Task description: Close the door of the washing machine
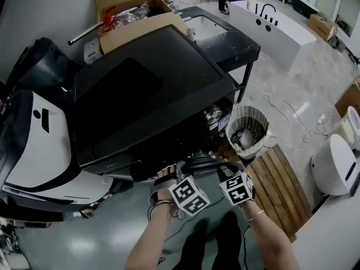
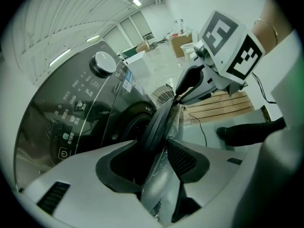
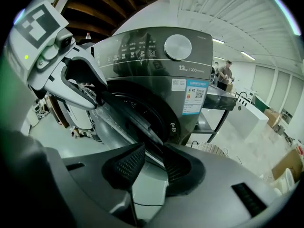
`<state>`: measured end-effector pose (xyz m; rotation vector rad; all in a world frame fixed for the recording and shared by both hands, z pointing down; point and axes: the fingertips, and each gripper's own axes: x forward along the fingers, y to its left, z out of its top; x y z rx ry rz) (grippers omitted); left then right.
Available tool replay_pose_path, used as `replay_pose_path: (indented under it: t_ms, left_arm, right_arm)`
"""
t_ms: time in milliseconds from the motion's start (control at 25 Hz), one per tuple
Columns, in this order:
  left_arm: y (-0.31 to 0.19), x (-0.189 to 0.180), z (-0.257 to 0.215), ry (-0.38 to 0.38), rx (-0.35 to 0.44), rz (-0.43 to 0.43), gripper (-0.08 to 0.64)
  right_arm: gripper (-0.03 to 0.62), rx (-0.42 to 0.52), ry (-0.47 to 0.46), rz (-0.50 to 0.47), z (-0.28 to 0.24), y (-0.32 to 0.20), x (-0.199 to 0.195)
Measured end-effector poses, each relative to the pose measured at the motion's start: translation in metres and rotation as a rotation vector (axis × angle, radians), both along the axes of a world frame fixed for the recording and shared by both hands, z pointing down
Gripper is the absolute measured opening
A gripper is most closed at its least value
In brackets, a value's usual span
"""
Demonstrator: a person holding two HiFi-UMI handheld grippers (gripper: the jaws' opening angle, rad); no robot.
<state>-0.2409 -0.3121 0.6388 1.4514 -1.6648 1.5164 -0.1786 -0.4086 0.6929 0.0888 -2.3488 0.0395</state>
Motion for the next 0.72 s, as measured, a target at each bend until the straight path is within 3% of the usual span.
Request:
replay_pose_path:
  t_ms: [720]
  left_arm:
    - [-0.030, -0.040, 0.001, -0.086, 0.020, -0.277, 0.229]
  right_arm:
    - [0.112, 0.017, -0.011, -0.216, 0.001, -0.042, -0.050]
